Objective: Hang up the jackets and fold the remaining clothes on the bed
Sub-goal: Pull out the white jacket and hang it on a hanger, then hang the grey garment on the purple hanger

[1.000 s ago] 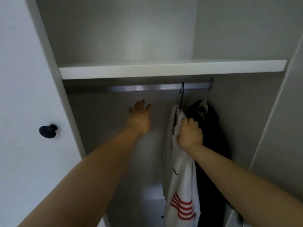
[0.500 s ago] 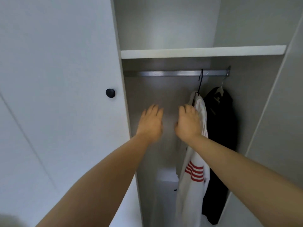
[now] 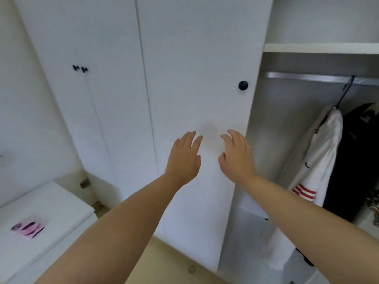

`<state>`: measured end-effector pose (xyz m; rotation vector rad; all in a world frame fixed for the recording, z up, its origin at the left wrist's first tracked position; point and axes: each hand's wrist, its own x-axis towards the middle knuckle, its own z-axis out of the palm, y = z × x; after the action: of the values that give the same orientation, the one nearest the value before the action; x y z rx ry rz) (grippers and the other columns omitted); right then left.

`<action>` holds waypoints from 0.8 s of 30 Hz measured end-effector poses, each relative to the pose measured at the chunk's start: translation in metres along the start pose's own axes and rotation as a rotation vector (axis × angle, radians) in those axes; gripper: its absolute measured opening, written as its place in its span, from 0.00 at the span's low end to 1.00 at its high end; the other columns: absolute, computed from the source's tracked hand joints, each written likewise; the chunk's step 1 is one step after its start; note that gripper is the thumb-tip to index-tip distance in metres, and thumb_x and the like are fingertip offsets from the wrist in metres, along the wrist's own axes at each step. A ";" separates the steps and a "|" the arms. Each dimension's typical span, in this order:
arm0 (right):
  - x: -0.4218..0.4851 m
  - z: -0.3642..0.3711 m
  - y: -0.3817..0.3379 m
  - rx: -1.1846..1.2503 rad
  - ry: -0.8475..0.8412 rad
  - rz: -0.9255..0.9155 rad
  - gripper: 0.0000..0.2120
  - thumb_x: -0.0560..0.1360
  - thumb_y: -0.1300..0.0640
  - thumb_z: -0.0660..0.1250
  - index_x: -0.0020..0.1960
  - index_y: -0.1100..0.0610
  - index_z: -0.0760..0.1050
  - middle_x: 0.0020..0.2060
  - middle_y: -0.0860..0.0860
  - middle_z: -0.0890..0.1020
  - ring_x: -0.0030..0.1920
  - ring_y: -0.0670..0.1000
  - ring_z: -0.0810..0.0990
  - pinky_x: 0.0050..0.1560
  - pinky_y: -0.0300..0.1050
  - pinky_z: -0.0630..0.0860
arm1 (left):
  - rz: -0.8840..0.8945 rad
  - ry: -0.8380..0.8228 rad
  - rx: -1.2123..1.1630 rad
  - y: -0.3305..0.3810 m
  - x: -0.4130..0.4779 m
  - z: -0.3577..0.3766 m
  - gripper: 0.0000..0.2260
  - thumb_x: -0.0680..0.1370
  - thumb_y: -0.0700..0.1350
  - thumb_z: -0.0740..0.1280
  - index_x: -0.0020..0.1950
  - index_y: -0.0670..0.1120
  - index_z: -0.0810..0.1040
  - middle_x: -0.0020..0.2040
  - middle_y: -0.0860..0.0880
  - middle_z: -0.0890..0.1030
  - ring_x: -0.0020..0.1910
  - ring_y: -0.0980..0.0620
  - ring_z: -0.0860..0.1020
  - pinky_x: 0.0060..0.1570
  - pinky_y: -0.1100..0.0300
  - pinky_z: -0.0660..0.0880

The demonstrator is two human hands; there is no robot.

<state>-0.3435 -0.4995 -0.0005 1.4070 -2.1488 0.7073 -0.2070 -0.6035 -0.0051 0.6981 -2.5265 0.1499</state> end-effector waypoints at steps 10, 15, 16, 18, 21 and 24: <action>-0.029 0.059 -0.228 0.186 -0.206 -0.393 0.27 0.74 0.61 0.64 0.71 0.62 0.64 0.73 0.60 0.63 0.74 0.58 0.59 0.73 0.52 0.55 | -0.511 -0.180 0.305 -0.149 -0.187 -0.080 0.28 0.83 0.52 0.51 0.79 0.48 0.43 0.79 0.46 0.41 0.78 0.47 0.40 0.75 0.47 0.42; -0.063 0.076 -0.358 0.343 -0.328 -0.663 0.27 0.74 0.60 0.63 0.72 0.62 0.63 0.73 0.59 0.62 0.74 0.58 0.57 0.74 0.52 0.54 | -0.819 -0.210 0.395 -0.199 -0.301 -0.131 0.28 0.83 0.53 0.50 0.79 0.48 0.42 0.79 0.46 0.40 0.77 0.47 0.40 0.76 0.46 0.43; -0.070 0.077 -0.381 0.367 -0.345 -0.715 0.27 0.74 0.60 0.64 0.72 0.62 0.63 0.73 0.59 0.62 0.74 0.58 0.58 0.74 0.52 0.55 | -0.877 -0.207 0.403 -0.204 -0.321 -0.140 0.28 0.83 0.53 0.50 0.79 0.48 0.43 0.79 0.46 0.40 0.77 0.46 0.40 0.76 0.46 0.43; -0.089 0.076 -0.431 0.432 -0.366 -0.834 0.27 0.73 0.60 0.65 0.70 0.63 0.65 0.72 0.60 0.64 0.73 0.59 0.60 0.73 0.53 0.58 | -0.995 -0.191 0.431 -0.210 -0.364 -0.160 0.28 0.83 0.52 0.52 0.79 0.48 0.44 0.79 0.46 0.42 0.78 0.46 0.41 0.75 0.46 0.44; -0.130 0.067 -0.507 0.552 -0.401 -1.020 0.26 0.72 0.60 0.66 0.69 0.64 0.67 0.70 0.61 0.67 0.71 0.60 0.63 0.71 0.54 0.61 | -1.190 -0.162 0.461 -0.206 -0.433 -0.194 0.27 0.82 0.51 0.54 0.79 0.47 0.48 0.79 0.46 0.44 0.78 0.47 0.43 0.75 0.46 0.45; -0.183 0.050 -0.571 0.675 -0.463 -1.209 0.29 0.72 0.60 0.68 0.70 0.64 0.66 0.71 0.62 0.65 0.72 0.62 0.62 0.72 0.56 0.60 | -1.403 -0.134 0.492 -0.186 -0.507 -0.219 0.28 0.82 0.52 0.54 0.79 0.47 0.47 0.79 0.46 0.43 0.78 0.47 0.43 0.75 0.45 0.45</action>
<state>0.2459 -0.6010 -0.0622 2.9711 -0.8544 0.6148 0.3588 -0.4846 -0.0761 2.4794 -1.5363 0.2070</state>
